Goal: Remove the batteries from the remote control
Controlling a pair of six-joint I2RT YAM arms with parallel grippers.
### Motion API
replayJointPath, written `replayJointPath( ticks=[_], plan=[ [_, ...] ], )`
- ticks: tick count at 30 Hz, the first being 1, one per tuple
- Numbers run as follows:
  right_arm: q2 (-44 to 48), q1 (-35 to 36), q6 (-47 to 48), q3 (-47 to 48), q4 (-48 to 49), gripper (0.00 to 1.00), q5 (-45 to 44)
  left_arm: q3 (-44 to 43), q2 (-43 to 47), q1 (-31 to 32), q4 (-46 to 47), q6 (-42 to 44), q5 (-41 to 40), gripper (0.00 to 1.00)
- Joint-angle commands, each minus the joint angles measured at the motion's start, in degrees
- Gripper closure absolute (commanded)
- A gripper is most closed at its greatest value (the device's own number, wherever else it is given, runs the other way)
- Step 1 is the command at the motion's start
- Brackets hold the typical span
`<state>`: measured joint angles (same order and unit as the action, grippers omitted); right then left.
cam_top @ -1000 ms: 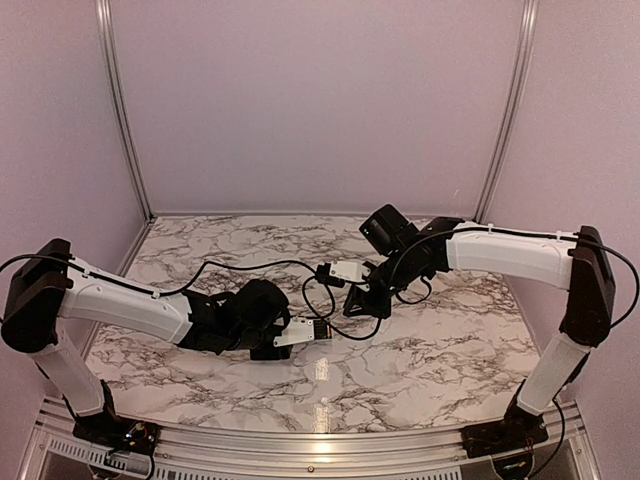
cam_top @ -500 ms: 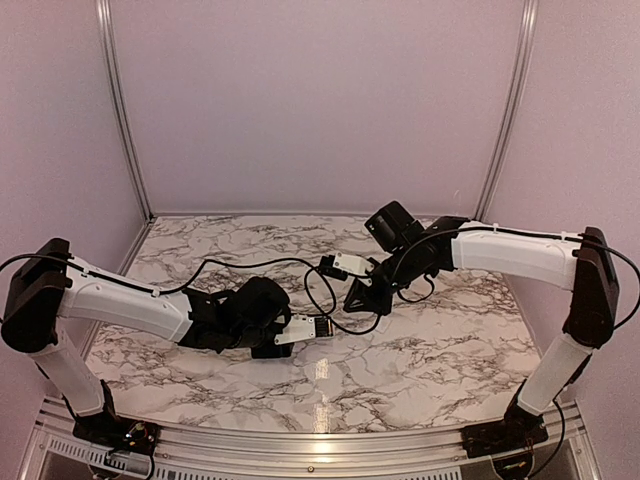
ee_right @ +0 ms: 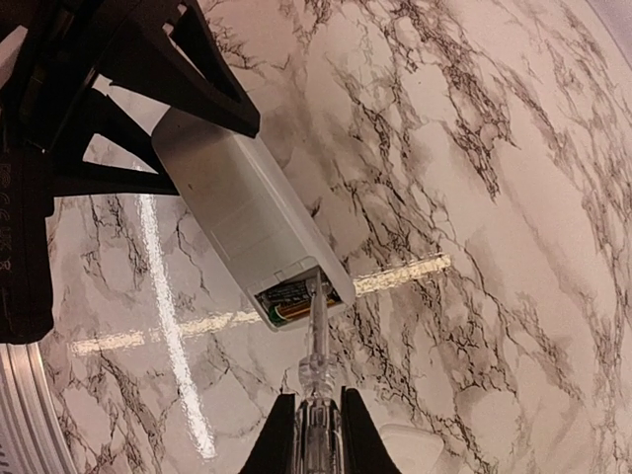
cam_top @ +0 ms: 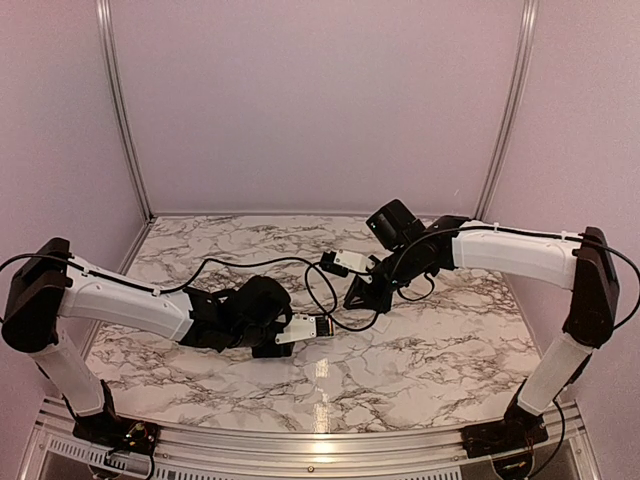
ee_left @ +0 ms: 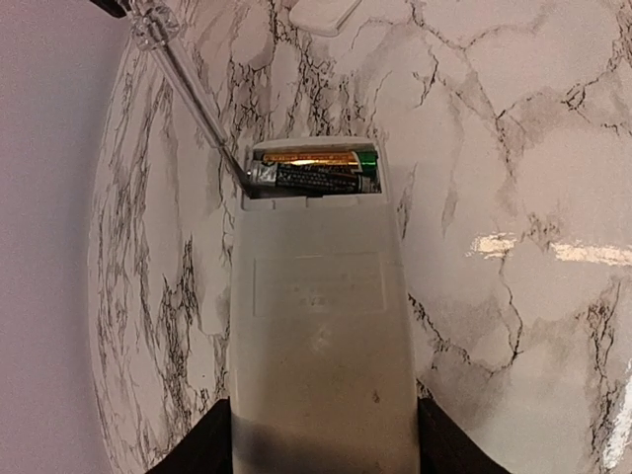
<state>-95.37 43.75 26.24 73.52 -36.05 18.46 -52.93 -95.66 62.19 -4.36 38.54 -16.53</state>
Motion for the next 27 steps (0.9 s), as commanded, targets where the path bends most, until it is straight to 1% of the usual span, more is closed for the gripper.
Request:
replayJointPath(
  ticks=[1, 6, 16, 27],
  plan=[
    [-0.7, -0.3, -0.5, 1.3, -0.8, 1.00, 0.0, -2.7, -1.5, 0.0, -0.5, -0.6, -0.1, 0.62],
    [-1.3, -0.2, -1.5, 0.9, -0.9, 1.00, 0.7, -3.5, -2.1, 0.0, -0.9, -0.9, -0.5, 0.62],
    [-2.7, 0.5, -2.1, 2.3, -4.8, 1.00, -2.2, -5.1, -3.6, 0.0, -2.5, -1.2, -2.0, 0.63],
    [-3.3, 1.0, -2.4, 3.0, -4.9, 1.00, -3.0, -6.5, -5.5, 0.0, -3.4, -1.3, -2.6, 0.63]
  ],
)
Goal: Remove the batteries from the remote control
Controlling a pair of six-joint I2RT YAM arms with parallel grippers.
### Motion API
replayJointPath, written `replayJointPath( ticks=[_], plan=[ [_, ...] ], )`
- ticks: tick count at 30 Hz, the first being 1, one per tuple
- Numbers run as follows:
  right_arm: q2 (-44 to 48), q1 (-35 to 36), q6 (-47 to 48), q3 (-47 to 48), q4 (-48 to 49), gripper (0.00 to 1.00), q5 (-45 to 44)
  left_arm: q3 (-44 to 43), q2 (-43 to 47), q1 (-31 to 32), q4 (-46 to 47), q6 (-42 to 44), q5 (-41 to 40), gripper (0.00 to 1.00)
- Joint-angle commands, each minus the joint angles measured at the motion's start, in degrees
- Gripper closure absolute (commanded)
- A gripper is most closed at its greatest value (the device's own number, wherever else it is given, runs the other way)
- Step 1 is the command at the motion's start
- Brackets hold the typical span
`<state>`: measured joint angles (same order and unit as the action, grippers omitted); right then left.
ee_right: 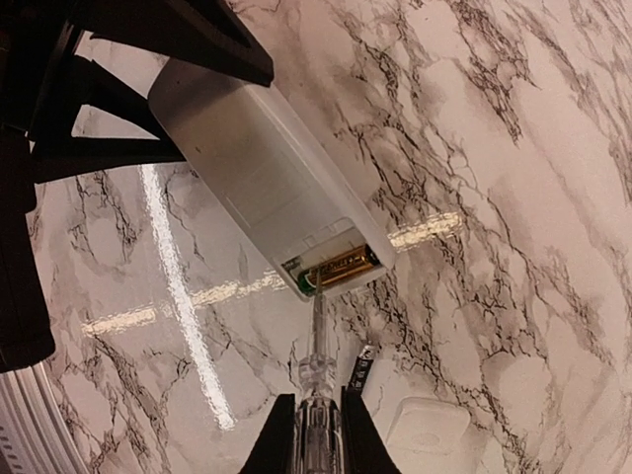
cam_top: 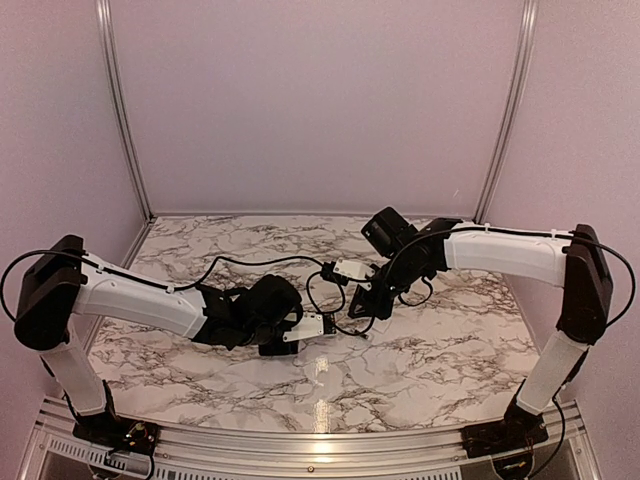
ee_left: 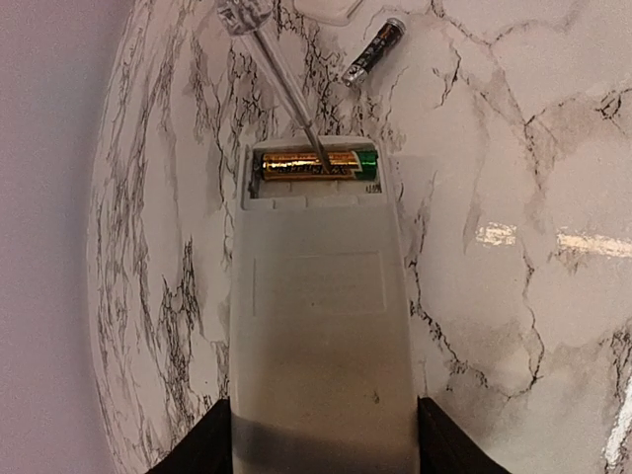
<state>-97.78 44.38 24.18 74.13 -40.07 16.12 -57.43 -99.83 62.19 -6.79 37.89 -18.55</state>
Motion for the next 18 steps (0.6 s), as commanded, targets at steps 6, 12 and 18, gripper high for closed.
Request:
replayJointPath(
  ticks=[6, 12, 18],
  plan=[
    [-0.2, 0.3, -0.7, 2.1, -0.3, 1.00, -0.7, -2.2, -1.5, 0.0, -1.4, -1.0, -0.8, 0.63],
    [2.0, 0.0, -3.2, 0.9, 2.4, 1.00, -1.1, -2.0, -0.7, 0.0, -2.4, -3.4, -0.3, 0.63],
    [6.0, -0.4, -6.2, -2.0, 4.8, 1.00, -1.1, -2.0, 0.5, 0.0, -3.8, -7.5, 0.9, 0.63]
  ],
)
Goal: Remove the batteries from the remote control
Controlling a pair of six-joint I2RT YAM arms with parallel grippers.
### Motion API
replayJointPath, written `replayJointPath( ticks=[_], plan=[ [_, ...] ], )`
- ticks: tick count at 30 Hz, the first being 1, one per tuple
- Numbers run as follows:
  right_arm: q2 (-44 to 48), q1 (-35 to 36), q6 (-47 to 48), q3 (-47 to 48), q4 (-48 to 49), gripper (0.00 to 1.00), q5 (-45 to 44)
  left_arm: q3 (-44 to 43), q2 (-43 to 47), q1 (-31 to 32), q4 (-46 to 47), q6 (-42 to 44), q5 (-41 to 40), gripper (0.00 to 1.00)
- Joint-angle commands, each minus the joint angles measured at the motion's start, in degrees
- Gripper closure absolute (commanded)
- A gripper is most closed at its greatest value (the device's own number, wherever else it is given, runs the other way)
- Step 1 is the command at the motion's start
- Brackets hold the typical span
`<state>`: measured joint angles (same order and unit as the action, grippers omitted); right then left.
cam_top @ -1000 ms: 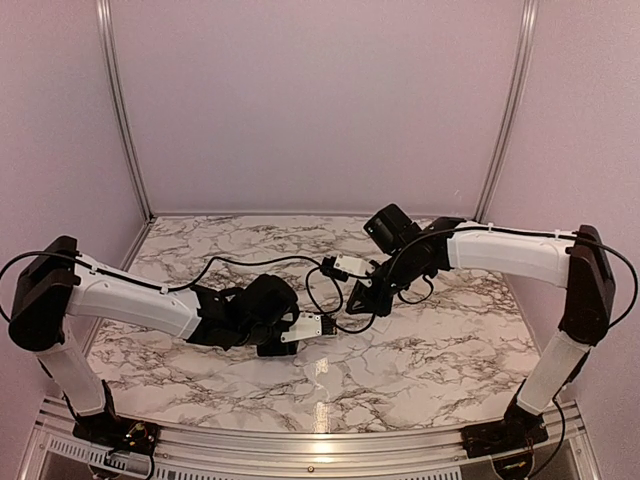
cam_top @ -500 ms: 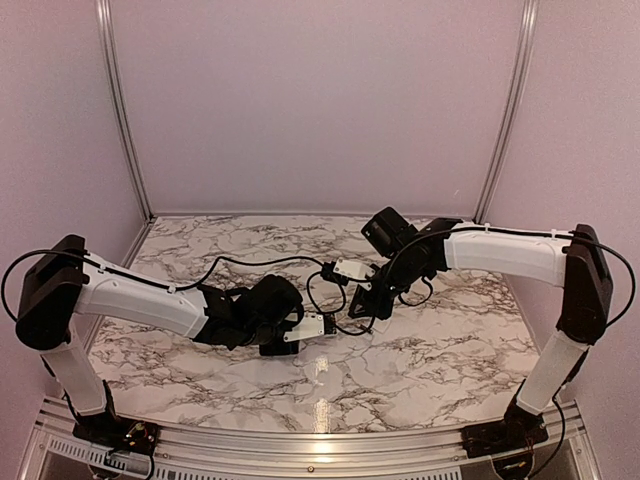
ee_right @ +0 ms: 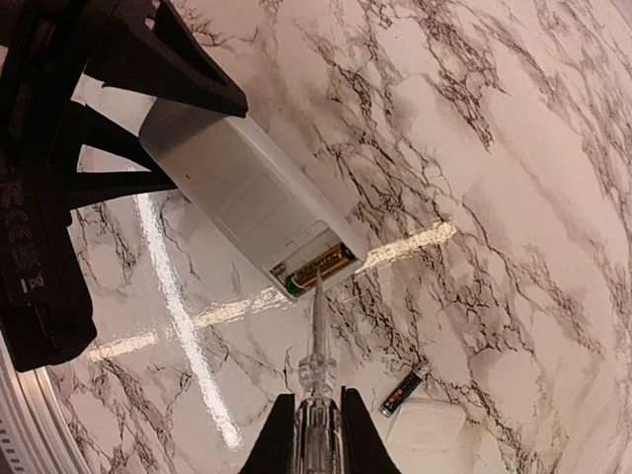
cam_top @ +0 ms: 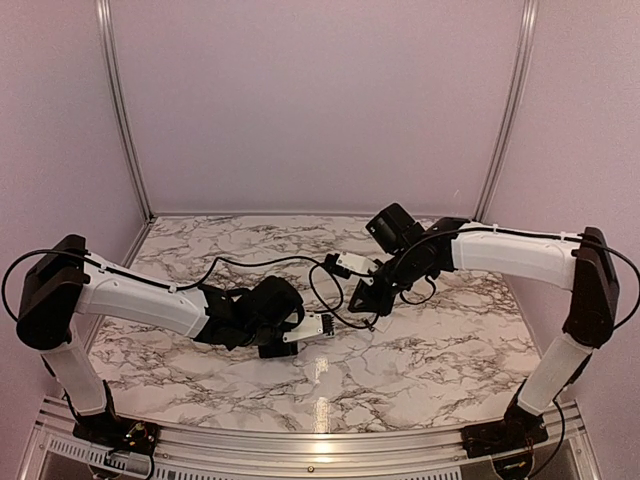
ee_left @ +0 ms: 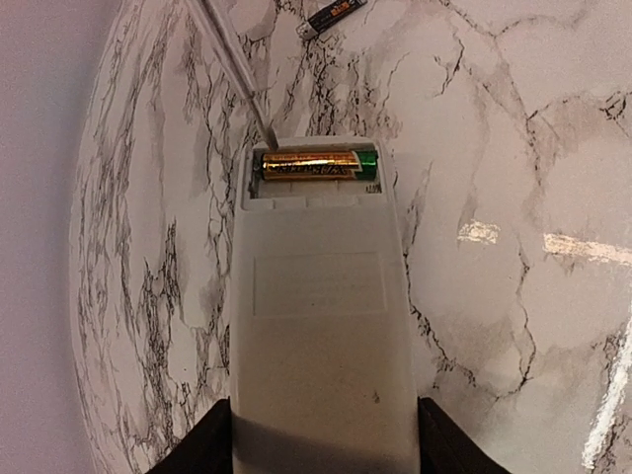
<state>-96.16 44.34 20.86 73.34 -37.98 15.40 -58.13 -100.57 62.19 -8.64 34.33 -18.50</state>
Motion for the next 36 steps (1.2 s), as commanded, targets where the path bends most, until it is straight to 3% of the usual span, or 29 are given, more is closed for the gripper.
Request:
replayJointPath(
  ticks=[1, 11, 27, 36],
  plan=[
    [5.0, -0.4, -3.4, -1.6, 3.0, 1.00, -0.3, -1.3, 1.5, 0.0, -2.2, -4.9, 1.0, 0.63],
    [4.9, -0.4, -14.9, 0.9, -3.3, 1.00, 0.9, -1.5, 3.7, 0.0, -4.7, -16.7, 4.1, 0.63],
    [2.1, 1.7, -18.2, 3.9, -7.4, 1.00, 0.5, -7.3, 1.7, 1.3, -15.8, -28.7, 4.7, 0.66],
    [-0.7, 2.5, -20.6, 6.7, -6.9, 1.00, -1.0, -7.6, 1.6, 2.2, -17.5, -30.3, 4.1, 0.69]
  ],
)
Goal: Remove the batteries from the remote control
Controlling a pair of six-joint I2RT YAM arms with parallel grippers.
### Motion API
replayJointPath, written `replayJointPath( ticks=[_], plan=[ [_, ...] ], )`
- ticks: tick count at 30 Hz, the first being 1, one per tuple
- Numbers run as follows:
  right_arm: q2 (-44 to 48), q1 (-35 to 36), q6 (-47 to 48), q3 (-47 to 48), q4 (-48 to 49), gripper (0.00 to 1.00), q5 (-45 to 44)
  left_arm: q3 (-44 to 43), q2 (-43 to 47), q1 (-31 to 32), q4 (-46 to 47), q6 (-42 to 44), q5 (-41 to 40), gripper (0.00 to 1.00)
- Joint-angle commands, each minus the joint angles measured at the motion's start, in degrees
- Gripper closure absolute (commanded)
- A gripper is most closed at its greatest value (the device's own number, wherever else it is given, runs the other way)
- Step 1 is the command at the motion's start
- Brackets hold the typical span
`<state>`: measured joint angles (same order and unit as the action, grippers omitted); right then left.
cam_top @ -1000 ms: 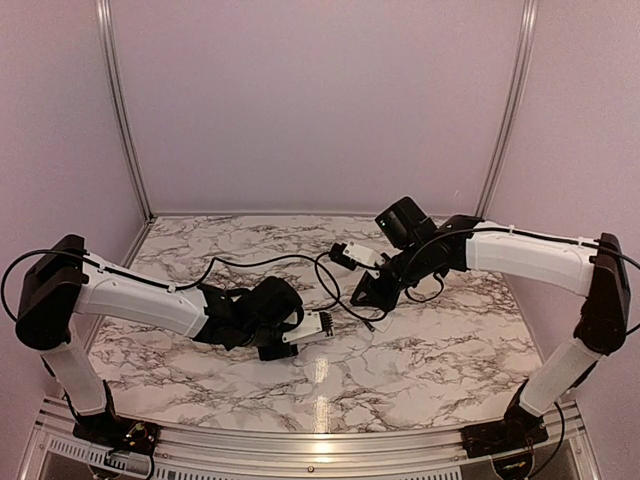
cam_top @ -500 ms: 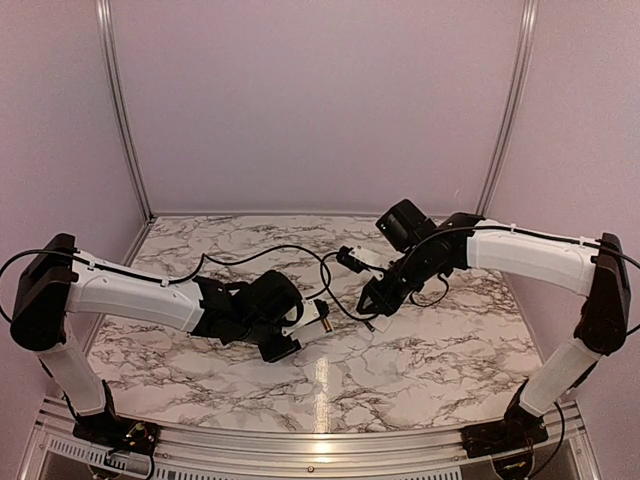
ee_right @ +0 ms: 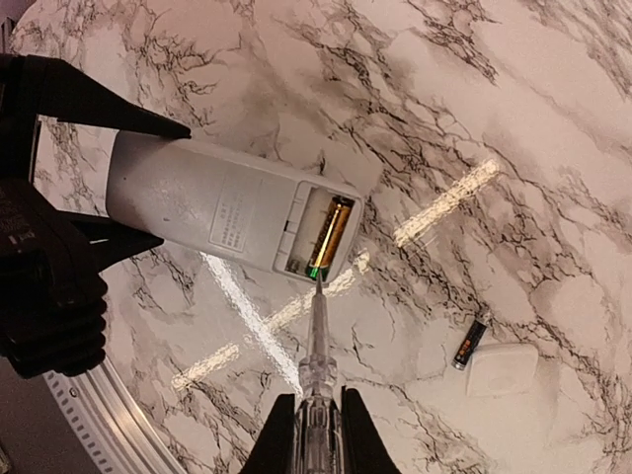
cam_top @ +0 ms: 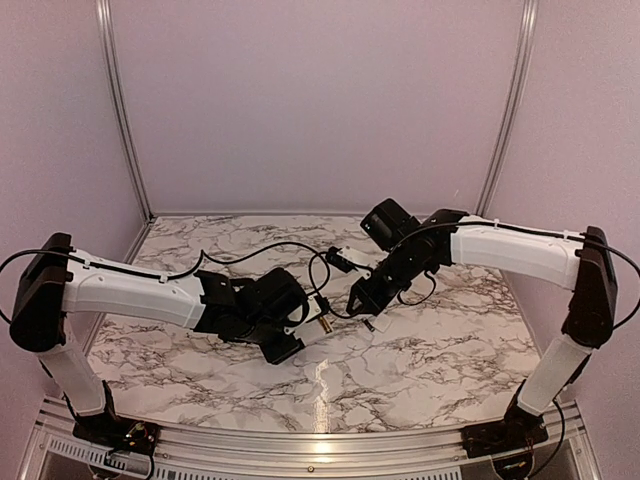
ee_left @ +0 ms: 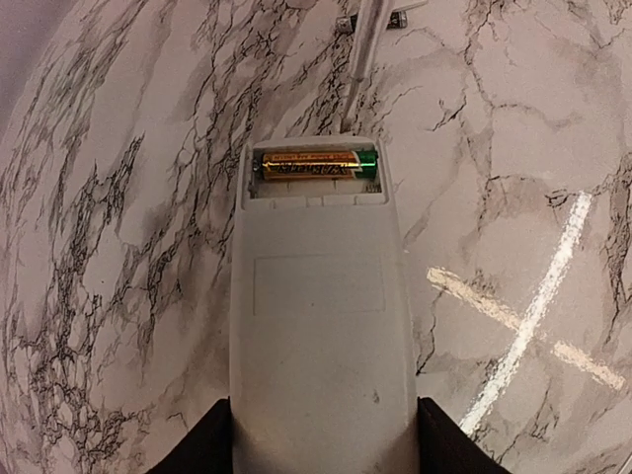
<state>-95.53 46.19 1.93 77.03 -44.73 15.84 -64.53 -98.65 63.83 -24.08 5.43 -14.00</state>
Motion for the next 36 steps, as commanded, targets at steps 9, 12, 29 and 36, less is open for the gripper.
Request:
replayJointPath(
  ticks=[9, 12, 29, 36],
  plan=[
    [-3.6, 0.6, -3.8, 4.6, -0.1, 1.00, -1.6, -1.8, -0.6, 0.9, -2.4, -2.7, 0.1, 0.71],
    [-4.1, 0.7, -4.0, 4.7, 0.1, 1.00, -1.0, -1.8, -0.5, 0.9, -2.4, -2.7, 0.0, 0.72],
    [-6.3, 1.1, -4.2, 3.6, 1.8, 1.00, 0.4, -1.7, -0.2, 1.0, -2.1, -3.8, 0.2, 0.75],
    [-7.1, 1.3, -4.1, 3.3, 2.0, 1.00, 0.1, -1.6, 0.2, 1.0, -1.9, -4.1, 0.1, 0.75]
  ],
)
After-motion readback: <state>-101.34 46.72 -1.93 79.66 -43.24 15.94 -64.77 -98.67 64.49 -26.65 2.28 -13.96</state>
